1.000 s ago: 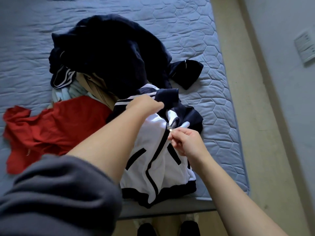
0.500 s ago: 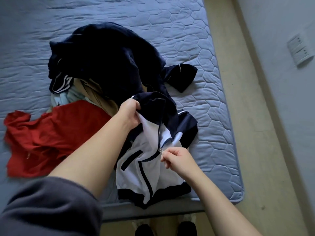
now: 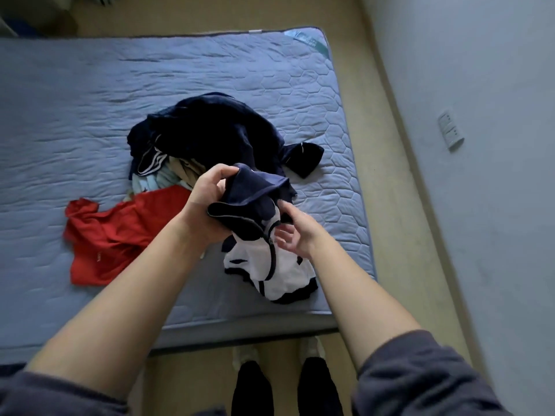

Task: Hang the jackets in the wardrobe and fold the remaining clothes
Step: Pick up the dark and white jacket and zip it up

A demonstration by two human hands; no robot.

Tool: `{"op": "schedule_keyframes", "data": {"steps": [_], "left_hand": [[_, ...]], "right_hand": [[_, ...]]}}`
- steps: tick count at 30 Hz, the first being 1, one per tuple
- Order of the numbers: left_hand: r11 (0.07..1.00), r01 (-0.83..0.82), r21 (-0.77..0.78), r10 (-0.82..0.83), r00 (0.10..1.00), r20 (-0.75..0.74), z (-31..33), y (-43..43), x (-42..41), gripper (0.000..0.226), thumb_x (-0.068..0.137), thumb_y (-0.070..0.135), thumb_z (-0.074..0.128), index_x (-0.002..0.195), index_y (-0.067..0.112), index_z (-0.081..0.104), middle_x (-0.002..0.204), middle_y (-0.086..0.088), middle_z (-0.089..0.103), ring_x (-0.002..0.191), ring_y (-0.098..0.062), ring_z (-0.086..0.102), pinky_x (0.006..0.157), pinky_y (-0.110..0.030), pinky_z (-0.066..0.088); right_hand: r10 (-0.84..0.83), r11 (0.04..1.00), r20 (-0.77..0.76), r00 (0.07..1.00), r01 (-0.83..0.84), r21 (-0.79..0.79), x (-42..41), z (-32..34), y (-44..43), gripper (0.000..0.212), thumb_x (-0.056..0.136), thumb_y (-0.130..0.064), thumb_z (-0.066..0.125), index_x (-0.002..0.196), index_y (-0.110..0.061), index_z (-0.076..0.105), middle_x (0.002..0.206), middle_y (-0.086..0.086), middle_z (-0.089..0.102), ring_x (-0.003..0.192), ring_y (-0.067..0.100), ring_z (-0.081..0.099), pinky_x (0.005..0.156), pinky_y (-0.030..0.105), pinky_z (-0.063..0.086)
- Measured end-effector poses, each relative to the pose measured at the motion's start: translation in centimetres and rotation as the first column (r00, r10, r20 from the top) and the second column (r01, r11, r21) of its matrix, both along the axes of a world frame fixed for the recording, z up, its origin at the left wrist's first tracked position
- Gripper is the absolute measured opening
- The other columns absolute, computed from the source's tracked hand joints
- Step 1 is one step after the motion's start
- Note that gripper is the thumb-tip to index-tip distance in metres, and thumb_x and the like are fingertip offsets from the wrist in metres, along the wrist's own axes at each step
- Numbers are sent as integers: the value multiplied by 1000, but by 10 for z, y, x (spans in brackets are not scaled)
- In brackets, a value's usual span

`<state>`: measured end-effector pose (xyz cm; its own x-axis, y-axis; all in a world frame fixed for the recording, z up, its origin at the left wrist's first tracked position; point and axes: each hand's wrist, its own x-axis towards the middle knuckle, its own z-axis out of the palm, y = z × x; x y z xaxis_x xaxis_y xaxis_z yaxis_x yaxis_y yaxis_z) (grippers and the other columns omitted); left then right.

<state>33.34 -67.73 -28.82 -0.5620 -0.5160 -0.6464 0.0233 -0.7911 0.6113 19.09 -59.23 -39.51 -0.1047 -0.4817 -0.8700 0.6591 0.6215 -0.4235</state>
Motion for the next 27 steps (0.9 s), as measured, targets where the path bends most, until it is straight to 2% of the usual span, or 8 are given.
{"op": "schedule_keyframes", "data": {"steps": [4, 8, 12, 14, 19, 21, 24, 27], "left_hand": [[998, -60, -31, 59, 998, -32, 53, 34, 35, 34, 84, 31, 45, 86, 9, 71, 74, -11, 70, 64, -24, 66, 58, -25, 54], [928, -293, -228, 320, 943, 89, 88, 74, 79, 27, 93, 23, 44, 95, 7, 65, 80, -7, 69, 78, -20, 62, 74, -29, 49], [836, -454, -308, 485, 874, 32, 113, 142, 119, 34, 95, 25, 44, 88, 10, 74, 83, -6, 72, 73, -17, 67, 63, -20, 54], [761, -363, -538, 549, 802, 236, 122, 176, 140, 29, 91, 32, 59, 112, 11, 60, 100, -9, 67, 85, -19, 61, 71, -20, 52], [720, 201, -664, 537, 446, 716, 141, 277, 182, 112, 66, 29, 84, 147, 41, 8, 133, 10, 34, 122, -8, 39, 102, -25, 34], [704, 201, -681, 604, 335, 723, 142, 313, 202, 83, 73, 18, 74, 141, 34, 29, 134, 6, 44, 118, -12, 46, 91, -20, 36], [694, -172, -699, 720, 195, 666, 147, 370, 239, 30, 86, 9, 51, 110, 26, 56, 111, -4, 63, 101, -21, 59, 82, -31, 46], [594, -488, -640, 739, 17, 674, 147, 450, 277, 24, 93, 11, 44, 103, 11, 66, 103, -19, 67, 93, -32, 62, 74, -32, 45]], "right_hand": [[-52, 999, 216, 975, 49, 18, 27, 41, 7, 23, 90, -14, 56, 69, -13, 45, 47, -2, 44, 33, 10, 40, 40, 20, 37], [79, 973, 189, 979, -34, -229, 39, 94, 14, 17, 83, -10, 43, 67, -13, 44, 67, 5, 42, 59, 18, 43, 61, 28, 36], [303, 872, 287, 909, -144, -467, 63, 157, 35, 15, 83, -9, 40, 77, -12, 54, 68, 5, 42, 57, 17, 42, 55, 26, 44], [392, 835, 286, 874, -208, -509, 81, 183, 49, 17, 83, -8, 41, 79, -10, 57, 63, 4, 50, 53, 16, 48, 51, 21, 47], [575, 732, 252, 778, -351, -584, 140, 234, 90, 31, 86, -5, 39, 72, -6, 66, 68, 9, 62, 57, 20, 61, 54, 24, 51], [650, 676, 211, 731, -428, -600, 166, 248, 113, 25, 86, -5, 41, 79, -5, 65, 75, 11, 61, 65, 22, 60, 60, 29, 51], [733, 603, 195, 651, -492, -628, 203, 263, 151, 24, 86, -4, 41, 83, -3, 65, 73, 10, 65, 68, 22, 61, 69, 30, 49], [805, 535, 201, 558, -537, -653, 239, 275, 190, 25, 87, -3, 38, 86, -2, 64, 72, 9, 65, 70, 22, 56, 73, 31, 43]]}}
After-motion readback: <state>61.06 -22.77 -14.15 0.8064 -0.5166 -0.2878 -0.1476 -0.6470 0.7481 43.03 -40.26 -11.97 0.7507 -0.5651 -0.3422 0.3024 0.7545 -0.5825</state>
